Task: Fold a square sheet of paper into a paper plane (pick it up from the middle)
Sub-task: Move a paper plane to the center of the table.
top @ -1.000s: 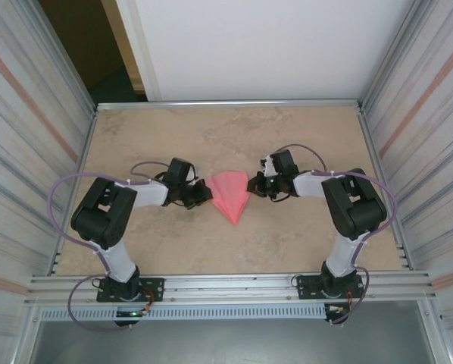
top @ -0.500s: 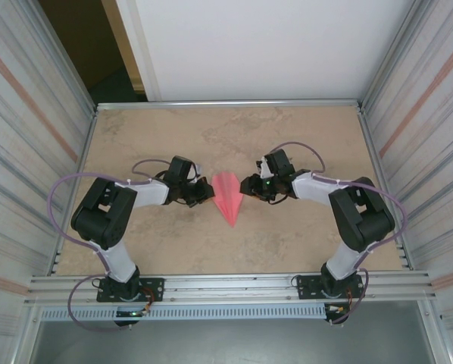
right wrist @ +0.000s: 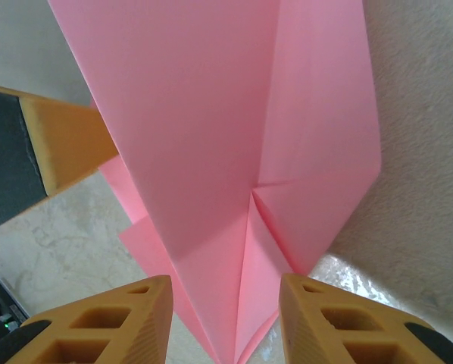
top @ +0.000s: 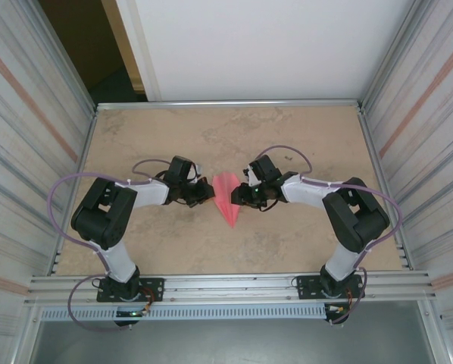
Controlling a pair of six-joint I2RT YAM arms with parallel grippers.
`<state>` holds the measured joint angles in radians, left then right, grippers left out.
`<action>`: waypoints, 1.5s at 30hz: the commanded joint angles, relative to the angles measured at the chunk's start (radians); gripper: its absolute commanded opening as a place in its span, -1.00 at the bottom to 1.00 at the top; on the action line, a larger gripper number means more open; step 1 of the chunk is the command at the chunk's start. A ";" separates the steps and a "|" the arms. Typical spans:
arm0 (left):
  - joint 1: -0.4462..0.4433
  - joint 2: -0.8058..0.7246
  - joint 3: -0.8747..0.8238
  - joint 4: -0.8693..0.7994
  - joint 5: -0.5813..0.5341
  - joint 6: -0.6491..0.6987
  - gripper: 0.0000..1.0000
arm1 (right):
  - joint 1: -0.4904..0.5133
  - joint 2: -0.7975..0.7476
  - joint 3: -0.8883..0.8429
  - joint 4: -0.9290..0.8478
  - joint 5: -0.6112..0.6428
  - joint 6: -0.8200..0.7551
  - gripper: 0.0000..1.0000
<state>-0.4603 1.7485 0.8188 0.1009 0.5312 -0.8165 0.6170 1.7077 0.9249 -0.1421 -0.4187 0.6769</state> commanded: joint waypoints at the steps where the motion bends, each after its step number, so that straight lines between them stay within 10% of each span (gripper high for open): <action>1: -0.006 -0.001 0.020 -0.023 0.023 0.017 -0.95 | 0.007 0.015 0.035 -0.030 0.007 -0.011 -0.19; 45: -0.006 -0.001 0.035 -0.033 0.028 0.018 -0.97 | 0.141 0.084 0.117 -0.131 0.207 -0.034 0.00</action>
<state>-0.4603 1.7493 0.8322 0.0818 0.5396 -0.8162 0.7422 1.7714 1.0084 -0.2207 -0.2817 0.6430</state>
